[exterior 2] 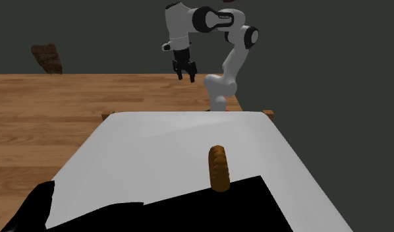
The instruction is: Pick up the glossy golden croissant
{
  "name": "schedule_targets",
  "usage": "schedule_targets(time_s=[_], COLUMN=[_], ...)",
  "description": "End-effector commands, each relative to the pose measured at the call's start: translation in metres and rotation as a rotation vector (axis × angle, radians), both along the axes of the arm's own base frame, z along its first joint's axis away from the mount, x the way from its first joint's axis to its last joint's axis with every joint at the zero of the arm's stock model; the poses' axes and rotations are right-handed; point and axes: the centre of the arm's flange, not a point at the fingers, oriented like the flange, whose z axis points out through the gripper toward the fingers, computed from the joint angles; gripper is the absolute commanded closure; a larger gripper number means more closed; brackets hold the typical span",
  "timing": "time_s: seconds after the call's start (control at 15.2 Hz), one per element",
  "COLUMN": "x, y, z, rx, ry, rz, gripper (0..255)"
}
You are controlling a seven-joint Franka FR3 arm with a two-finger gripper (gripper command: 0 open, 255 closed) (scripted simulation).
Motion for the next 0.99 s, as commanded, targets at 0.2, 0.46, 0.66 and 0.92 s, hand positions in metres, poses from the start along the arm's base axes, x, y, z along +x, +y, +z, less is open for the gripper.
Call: schedule_targets(time_s=[0.2,0.46,0.66,0.92], x=[0.017,0.039,0.054,0.071], y=[0.026,0.063,0.092,0.132], z=[-0.013,-0.028,-0.039,-0.050], rx=[0.016,0.037,0.052,0.073], ry=[-0.053,-0.123,-0.176,-0.246], rz=[0.065,0.152,0.217,0.303], gripper=[0,0,0,0])
